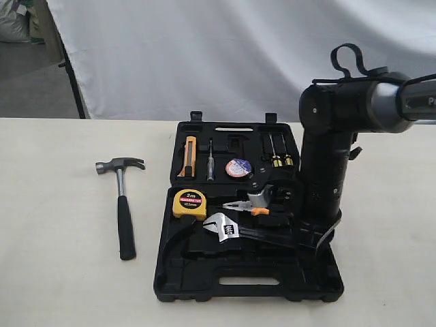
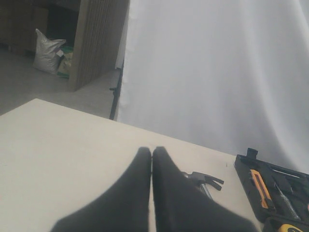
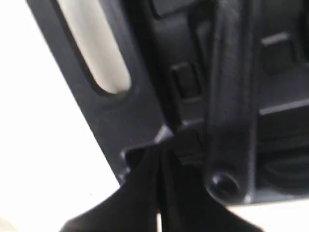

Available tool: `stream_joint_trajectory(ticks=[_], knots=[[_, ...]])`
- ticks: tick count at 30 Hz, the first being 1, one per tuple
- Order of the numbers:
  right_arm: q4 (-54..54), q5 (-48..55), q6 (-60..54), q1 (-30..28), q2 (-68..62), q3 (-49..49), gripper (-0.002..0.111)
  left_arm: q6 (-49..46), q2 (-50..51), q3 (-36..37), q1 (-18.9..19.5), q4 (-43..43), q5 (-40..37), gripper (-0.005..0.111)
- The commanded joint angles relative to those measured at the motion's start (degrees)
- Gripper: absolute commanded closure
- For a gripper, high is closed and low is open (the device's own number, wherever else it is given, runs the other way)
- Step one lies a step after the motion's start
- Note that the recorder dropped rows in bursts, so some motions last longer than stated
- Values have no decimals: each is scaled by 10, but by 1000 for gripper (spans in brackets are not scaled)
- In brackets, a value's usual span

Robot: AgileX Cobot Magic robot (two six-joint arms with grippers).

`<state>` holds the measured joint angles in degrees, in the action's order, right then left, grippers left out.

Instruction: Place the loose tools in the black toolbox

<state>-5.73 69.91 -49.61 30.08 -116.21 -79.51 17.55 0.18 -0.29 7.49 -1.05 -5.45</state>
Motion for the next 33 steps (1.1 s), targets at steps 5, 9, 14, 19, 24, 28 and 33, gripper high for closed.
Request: stream_joint_trajectory(ticks=[5, 9, 14, 19, 24, 28, 33], knots=[[-1, -102, -6, -20, 5, 3, 109, 3, -2, -2, 15, -3, 4, 106], [-2, -131, -6, -20, 5, 3, 109, 3, -2, -2, 15, -3, 4, 106], [-2, -150, 6, -20, 6, 2, 109, 3, -2, -2, 15, -3, 4, 106], [-10, -78, 27, -20, 43, -8, 109, 3, -2, -2, 15, -3, 4, 106], [-45, -95, -21, -20, 45, 24, 109, 3, -2, -2, 15, -3, 4, 106], [-19, -133, -27, -20, 14, 30, 109, 3, -2, -2, 15, -3, 4, 106], [-5, -211, -21, -20, -3, 29, 109, 3, -2, -2, 15, -3, 4, 106]])
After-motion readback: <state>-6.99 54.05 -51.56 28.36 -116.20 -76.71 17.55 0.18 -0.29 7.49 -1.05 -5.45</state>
